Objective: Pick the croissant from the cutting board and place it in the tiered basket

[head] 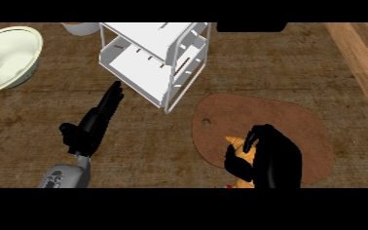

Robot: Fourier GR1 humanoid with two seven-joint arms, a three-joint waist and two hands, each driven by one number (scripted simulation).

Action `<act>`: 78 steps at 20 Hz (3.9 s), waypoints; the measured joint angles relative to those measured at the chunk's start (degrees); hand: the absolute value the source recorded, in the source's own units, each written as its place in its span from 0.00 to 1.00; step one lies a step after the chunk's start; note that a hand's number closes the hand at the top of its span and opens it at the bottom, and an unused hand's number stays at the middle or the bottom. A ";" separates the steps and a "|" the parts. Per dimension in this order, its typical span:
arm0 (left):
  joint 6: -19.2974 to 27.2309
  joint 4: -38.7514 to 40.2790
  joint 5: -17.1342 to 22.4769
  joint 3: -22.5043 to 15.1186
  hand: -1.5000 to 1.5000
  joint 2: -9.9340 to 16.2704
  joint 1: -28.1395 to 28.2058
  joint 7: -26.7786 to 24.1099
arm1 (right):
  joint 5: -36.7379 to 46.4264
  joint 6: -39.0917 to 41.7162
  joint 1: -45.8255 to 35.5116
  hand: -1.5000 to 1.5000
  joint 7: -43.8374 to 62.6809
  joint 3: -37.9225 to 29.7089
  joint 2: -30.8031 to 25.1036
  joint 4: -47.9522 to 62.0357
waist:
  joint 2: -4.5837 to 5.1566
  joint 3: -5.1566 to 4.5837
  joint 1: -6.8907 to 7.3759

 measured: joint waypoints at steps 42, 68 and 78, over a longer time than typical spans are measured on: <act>-2.21 2.38 -2.77 -1.87 0.50 -3.04 -4.68 0.28 | -25.86 -15.83 -80.05 1.00 -5.68 -26.82 0.09 68.46 | 1.96 -0.16 6.27; -2.21 3.28 -2.89 -0.34 0.50 -3.08 -3.07 -0.93 | -42.64 -50.19 -90.16 0.00 -10.27 -31.65 -0.61 90.20 | 0.82 -0.18 3.98; -0.59 2.32 -2.02 2.63 0.50 -1.80 0.42 -0.57 | -34.18 -61.81 -87.71 0.00 -6.68 -28.36 -4.64 87.80 | -1.31 0.05 -2.01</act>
